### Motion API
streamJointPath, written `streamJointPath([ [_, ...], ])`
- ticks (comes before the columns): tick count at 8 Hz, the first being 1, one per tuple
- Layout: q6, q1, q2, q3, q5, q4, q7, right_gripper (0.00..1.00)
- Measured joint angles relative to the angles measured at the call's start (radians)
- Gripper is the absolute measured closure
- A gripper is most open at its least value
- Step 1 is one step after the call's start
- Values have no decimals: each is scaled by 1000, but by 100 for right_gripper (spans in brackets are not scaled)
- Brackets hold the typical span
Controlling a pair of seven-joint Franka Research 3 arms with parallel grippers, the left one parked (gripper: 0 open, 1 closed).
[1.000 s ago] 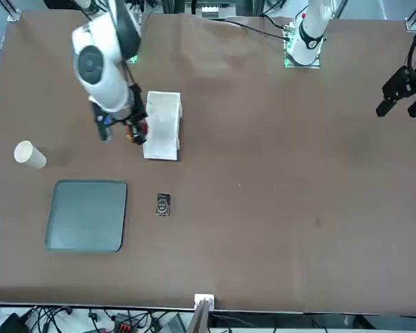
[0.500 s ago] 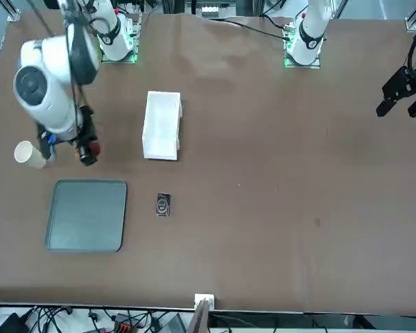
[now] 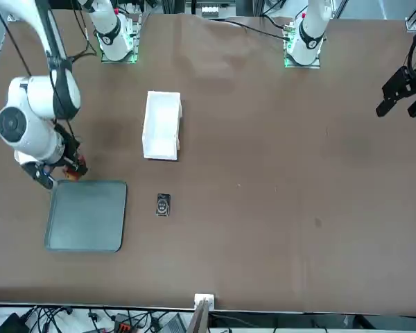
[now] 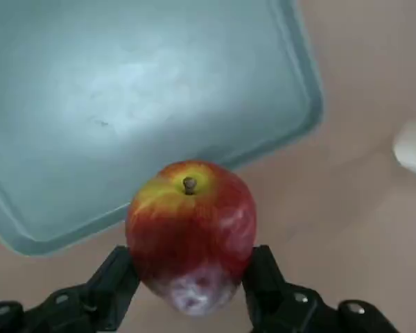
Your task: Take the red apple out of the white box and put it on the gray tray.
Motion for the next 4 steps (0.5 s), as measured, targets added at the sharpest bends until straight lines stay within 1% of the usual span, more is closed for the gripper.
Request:
streamJointPath([
  [2,16,-2,137,4,-17,130,-174,16],
  [3,16,-1,203,8,-22,204,-222,16],
  [4,16,-2,252,8,-23,246,-258,16],
])
